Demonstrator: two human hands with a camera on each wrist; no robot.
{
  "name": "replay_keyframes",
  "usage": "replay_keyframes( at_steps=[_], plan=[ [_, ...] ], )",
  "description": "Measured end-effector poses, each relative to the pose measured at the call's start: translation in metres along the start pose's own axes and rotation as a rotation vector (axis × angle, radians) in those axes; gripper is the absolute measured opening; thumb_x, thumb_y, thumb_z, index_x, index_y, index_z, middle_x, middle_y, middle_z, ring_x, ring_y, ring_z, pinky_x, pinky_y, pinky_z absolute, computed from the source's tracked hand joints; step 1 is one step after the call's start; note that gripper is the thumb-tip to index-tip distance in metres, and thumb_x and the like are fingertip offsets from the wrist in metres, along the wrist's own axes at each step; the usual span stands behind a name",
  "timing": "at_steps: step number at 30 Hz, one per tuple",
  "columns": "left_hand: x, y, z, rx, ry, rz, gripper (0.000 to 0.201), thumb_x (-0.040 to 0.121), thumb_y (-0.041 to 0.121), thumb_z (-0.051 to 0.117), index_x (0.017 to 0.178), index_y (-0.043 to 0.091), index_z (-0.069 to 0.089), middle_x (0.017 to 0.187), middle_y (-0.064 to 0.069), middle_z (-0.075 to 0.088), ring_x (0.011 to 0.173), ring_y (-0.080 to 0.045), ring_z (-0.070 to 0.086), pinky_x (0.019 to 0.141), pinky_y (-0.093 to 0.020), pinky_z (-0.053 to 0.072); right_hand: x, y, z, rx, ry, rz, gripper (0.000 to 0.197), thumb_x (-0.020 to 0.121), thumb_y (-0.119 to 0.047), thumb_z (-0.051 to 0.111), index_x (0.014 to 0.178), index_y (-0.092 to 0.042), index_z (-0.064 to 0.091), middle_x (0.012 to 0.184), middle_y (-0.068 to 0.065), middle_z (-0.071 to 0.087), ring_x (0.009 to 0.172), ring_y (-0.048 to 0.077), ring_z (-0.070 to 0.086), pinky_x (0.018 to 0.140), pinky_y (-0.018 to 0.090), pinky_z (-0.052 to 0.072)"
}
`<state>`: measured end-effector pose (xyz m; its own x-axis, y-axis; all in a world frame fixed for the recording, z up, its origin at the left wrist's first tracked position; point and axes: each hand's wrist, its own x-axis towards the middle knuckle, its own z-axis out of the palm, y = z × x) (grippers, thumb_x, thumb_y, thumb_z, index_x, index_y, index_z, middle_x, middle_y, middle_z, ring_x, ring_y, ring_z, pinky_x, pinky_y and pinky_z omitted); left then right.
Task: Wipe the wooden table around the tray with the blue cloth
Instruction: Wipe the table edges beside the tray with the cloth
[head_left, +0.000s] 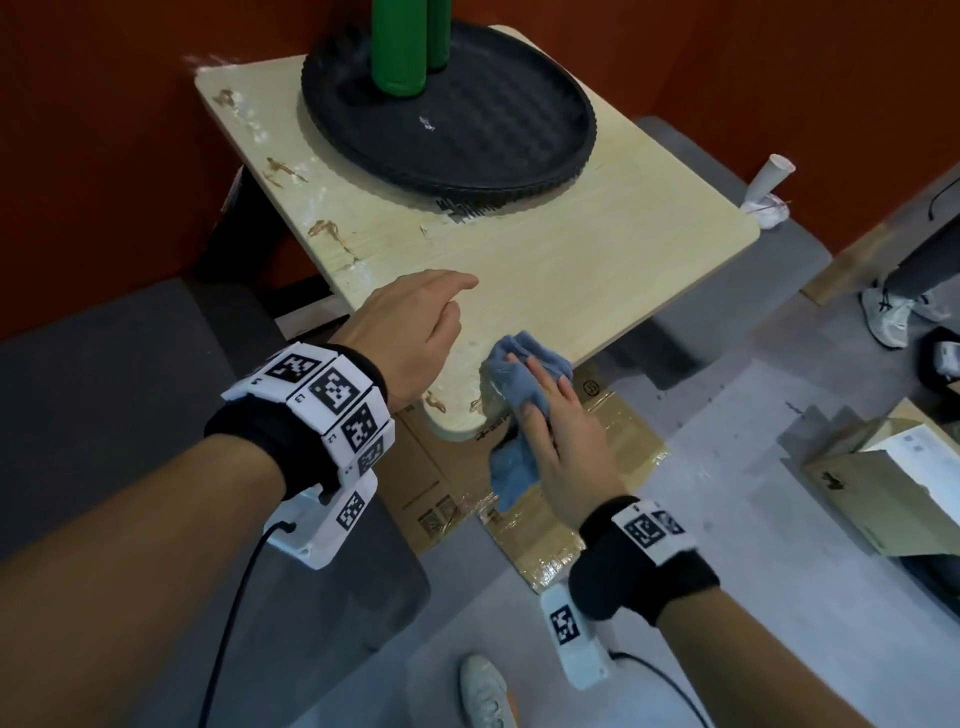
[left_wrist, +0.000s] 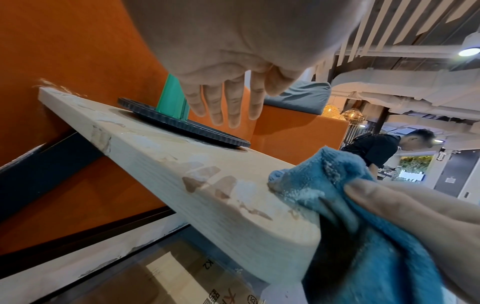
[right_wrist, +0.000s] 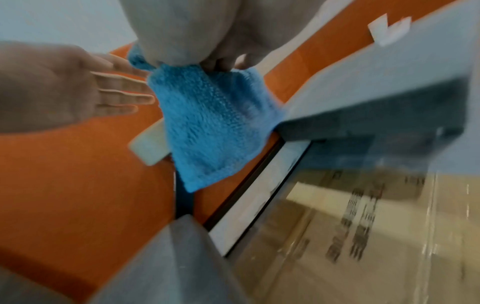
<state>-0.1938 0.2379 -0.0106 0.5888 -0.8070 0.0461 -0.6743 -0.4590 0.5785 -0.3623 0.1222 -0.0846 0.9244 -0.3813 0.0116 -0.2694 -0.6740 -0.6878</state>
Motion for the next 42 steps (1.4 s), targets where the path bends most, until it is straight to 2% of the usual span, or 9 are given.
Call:
replay_keyframes(
  at_steps=[4, 6, 9, 12, 15, 17, 21, 38, 42],
  plan=[
    [0.005, 0.002, -0.005, 0.007, -0.005, 0.012, 0.042, 0.100, 0.018, 0.029, 0.140, 0.018, 0.041, 0.142, 0.000, 0.047, 0.130, -0.015, 0.042, 0.110, -0.035, 0.033, 0.039, 0.033, -0.041, -0.091, 0.130, 0.213, 0.048, 0.100, -0.043, 0.025, 0.140, -0.023, 0.041, 0.140, 0.008, 0.045, 0.117, 0.030, 0.054, 0.099, 0.051, 0.046],
    [0.010, 0.002, -0.004, 0.014, -0.004, 0.016, 0.042, 0.101, 0.019, 0.028, 0.141, 0.018, 0.041, 0.143, 0.001, 0.046, 0.131, -0.015, 0.041, 0.110, -0.034, 0.032, 0.045, 0.029, -0.048, -0.097, 0.188, 0.259, 0.048, 0.100, -0.040, 0.029, 0.138, -0.016, 0.044, 0.143, 0.012, 0.043, 0.128, 0.037, 0.044, 0.104, 0.050, 0.039],
    [0.019, 0.011, 0.004, 0.007, -0.014, 0.021, 0.041, 0.100, 0.018, 0.030, 0.140, 0.017, 0.042, 0.142, -0.001, 0.047, 0.130, -0.016, 0.042, 0.110, -0.035, 0.033, 0.020, 0.003, -0.021, -0.105, 0.108, 0.096, 0.046, 0.102, -0.030, 0.034, 0.148, -0.025, 0.030, 0.155, -0.008, 0.025, 0.144, 0.006, 0.014, 0.118, 0.032, 0.016],
    [0.029, 0.019, 0.012, 0.016, -0.052, 0.025, 0.042, 0.100, 0.018, 0.030, 0.140, 0.017, 0.043, 0.141, -0.002, 0.049, 0.128, -0.019, 0.045, 0.108, -0.037, 0.036, 0.007, 0.000, -0.012, -0.165, 0.050, -0.069, 0.046, 0.102, -0.031, 0.035, 0.147, -0.034, 0.025, 0.147, -0.025, 0.015, 0.130, -0.021, -0.002, 0.111, 0.011, 0.000],
    [0.032, 0.023, 0.017, 0.024, -0.064, 0.016, 0.042, 0.100, 0.018, 0.030, 0.140, 0.017, 0.043, 0.139, -0.004, 0.051, 0.126, -0.020, 0.046, 0.106, -0.036, 0.036, 0.043, 0.035, -0.042, -0.183, 0.133, 0.107, 0.044, 0.103, -0.034, 0.031, 0.147, -0.032, 0.029, 0.153, -0.006, 0.031, 0.139, 0.014, 0.030, 0.116, 0.036, 0.025],
    [0.031, 0.024, 0.018, 0.037, -0.067, 0.018, 0.042, 0.100, 0.018, 0.029, 0.140, 0.017, 0.043, 0.140, -0.003, 0.050, 0.127, -0.019, 0.045, 0.107, -0.034, 0.035, 0.057, 0.042, -0.053, -0.172, 0.179, 0.169, 0.045, 0.103, -0.033, 0.029, 0.148, -0.026, 0.031, 0.155, 0.000, 0.030, 0.141, 0.023, 0.030, 0.115, 0.046, 0.028],
    [0.032, 0.026, 0.023, 0.037, -0.077, 0.019, 0.042, 0.100, 0.018, 0.029, 0.140, 0.016, 0.042, 0.141, -0.004, 0.049, 0.127, -0.020, 0.045, 0.107, -0.035, 0.035, 0.037, 0.016, -0.032, -0.265, 0.016, 0.071, 0.052, 0.102, -0.041, 0.021, 0.151, -0.025, 0.019, 0.156, -0.012, 0.009, 0.144, 0.007, 0.004, 0.121, 0.039, 0.003],
    [0.039, 0.019, 0.006, 0.033, -0.016, -0.049, 0.043, 0.100, 0.018, 0.028, 0.141, 0.020, 0.039, 0.143, 0.000, 0.047, 0.130, -0.018, 0.043, 0.109, -0.035, 0.035, 0.084, 0.059, -0.072, -0.518, -0.031, 0.081, 0.056, 0.102, -0.039, 0.013, 0.153, -0.018, 0.006, 0.162, 0.000, 0.000, 0.147, 0.012, -0.005, 0.120, 0.035, -0.004],
    [0.041, 0.017, 0.007, 0.015, -0.045, -0.053, 0.043, 0.099, 0.017, 0.029, 0.142, 0.019, 0.038, 0.142, -0.004, 0.048, 0.129, -0.021, 0.045, 0.107, -0.039, 0.037, 0.042, 0.017, -0.031, -0.488, -0.102, 0.019, 0.059, 0.099, -0.044, 0.008, 0.152, -0.021, -0.005, 0.157, -0.005, -0.014, 0.146, 0.014, -0.015, 0.119, 0.036, -0.010]
  ],
)
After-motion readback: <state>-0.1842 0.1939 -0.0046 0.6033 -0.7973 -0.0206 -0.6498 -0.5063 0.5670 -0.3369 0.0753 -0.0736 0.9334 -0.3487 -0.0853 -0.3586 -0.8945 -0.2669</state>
